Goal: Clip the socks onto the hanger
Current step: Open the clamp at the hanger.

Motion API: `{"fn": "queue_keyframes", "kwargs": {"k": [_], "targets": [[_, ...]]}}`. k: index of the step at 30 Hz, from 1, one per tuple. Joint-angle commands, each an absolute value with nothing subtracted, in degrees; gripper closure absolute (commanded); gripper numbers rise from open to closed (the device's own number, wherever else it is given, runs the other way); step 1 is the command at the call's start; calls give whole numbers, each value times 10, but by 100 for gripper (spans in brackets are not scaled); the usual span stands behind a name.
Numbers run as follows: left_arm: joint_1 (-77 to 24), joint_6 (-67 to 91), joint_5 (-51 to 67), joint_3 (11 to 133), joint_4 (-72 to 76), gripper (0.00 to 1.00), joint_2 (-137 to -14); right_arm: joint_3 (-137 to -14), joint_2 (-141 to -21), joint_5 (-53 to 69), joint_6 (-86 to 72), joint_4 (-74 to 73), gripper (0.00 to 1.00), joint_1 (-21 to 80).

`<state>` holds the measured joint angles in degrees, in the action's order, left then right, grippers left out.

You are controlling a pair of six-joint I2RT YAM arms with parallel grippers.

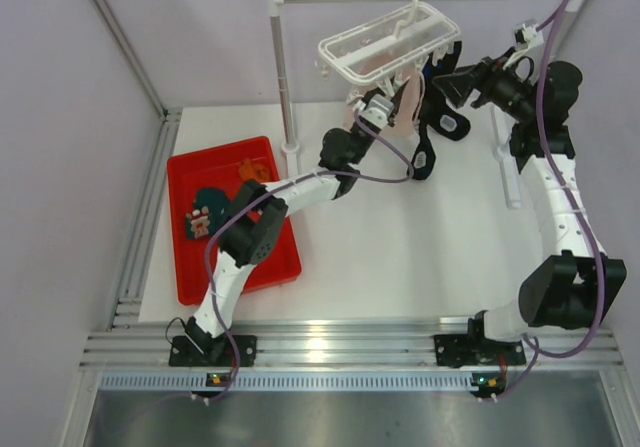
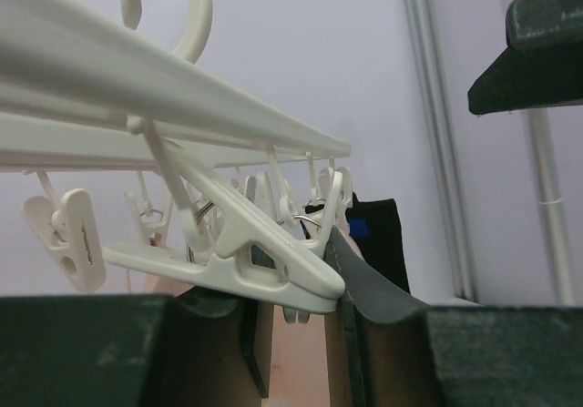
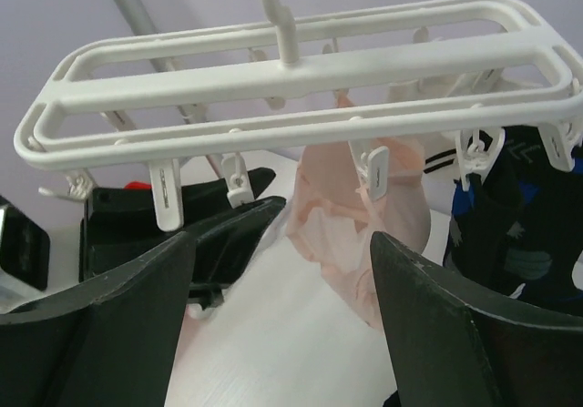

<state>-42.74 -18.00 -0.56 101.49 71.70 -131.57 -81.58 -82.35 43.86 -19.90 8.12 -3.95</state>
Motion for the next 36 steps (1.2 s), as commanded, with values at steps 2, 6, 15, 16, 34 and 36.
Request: {"fn": "queue_keyframes", "kwargs": {"k": [2,6,15,16,34,36], "targets": [[-387,-35,112,970,680,92,-1209,-848,-849,522,-227,148,23,-60],[-354,71,242,970,627,95,-1178,-851,-869,581,-266,197,24,-62],[-334,148,414,971,577,100,-1150,-845,-942,657,-567,537,29,-56],[-333,150,418,974,576,99,-1150,-845,-953,656,-583,554,29,-53],[-301,283,565,1115,528,92,-1235,-856,-941,649,-332,398,33,-4],[-301,266,585,1116,530,92,-1236,-861,-948,654,-332,418,33,-4]]}}
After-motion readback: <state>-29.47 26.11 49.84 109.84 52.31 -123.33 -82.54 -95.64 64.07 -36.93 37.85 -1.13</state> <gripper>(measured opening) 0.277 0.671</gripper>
